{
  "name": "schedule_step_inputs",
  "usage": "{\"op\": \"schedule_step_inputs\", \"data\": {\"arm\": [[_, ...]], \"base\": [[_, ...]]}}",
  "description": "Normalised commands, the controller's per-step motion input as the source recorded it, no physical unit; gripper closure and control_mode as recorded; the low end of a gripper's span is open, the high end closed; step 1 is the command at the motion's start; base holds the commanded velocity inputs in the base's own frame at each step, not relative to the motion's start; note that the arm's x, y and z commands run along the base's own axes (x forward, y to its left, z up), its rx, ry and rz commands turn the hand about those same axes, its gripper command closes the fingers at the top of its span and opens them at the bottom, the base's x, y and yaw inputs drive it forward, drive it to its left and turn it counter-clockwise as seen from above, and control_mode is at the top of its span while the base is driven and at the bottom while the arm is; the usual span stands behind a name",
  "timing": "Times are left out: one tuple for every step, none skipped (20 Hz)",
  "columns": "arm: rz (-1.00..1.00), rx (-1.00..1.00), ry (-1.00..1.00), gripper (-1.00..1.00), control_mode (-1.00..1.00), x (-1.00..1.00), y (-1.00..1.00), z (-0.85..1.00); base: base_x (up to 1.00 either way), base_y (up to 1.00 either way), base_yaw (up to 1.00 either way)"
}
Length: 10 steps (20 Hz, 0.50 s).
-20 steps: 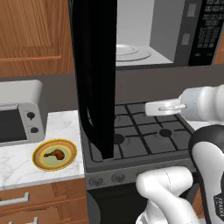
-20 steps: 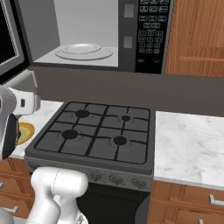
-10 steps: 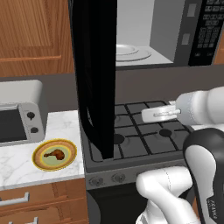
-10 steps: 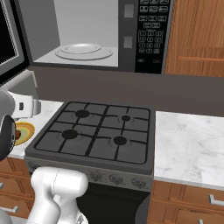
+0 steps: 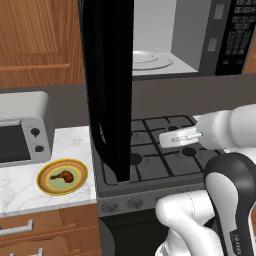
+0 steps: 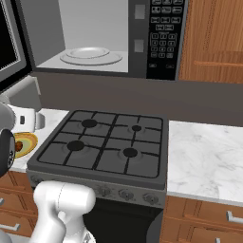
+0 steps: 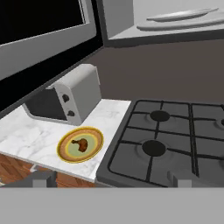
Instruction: Pick the chicken drumstick from the counter and place it in the microwave. Then turn on the microwave.
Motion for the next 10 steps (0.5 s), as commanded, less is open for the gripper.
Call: {"op": "schedule_step_inputs", "data": {"arm": [[0.0, -0.03, 0.0, -1.0, -1.0, 0.0, 0.02, -0.26], [0.0, -0.03, 0.0, -1.0, -1.0, 0.0, 0.03, -0.27], [0.0, -0.03, 0.0, -1.0, -1.0, 0.0, 0.04, -0.28], [0.0, -0.03, 0.0, -1.0, -1.0, 0.0, 0.04, -0.28], [0.0, -0.03, 0.0, -1.0, -1.0, 0.0, 0.06, -0.28], [0.0, -0.03, 0.0, -1.0, -1.0, 0.0, 0.06, -0.28], [0.0, -0.03, 0.0, -1.0, -1.0, 0.0, 0.07, -0.28], [0.0, -0.03, 0.0, -1.0, -1.0, 0.0, 0.09, -0.26], [0.0, -0.03, 0.0, -1.0, -1.0, 0.0, 0.1, -0.25], [0.0, -0.03, 0.0, -1.0, -1.0, 0.0, 0.12, -0.23]], "base": [[0.0, 0.0, 0.0], [0.0, 0.0, 0.0], [0.0, 0.0, 0.0], [0.0, 0.0, 0.0], [0.0, 0.0, 0.0], [0.0, 0.0, 0.0], [0.0, 0.0, 0.0], [0.0, 0.0, 0.0], [0.0, 0.0, 0.0], [0.0, 0.0, 0.0]]}}
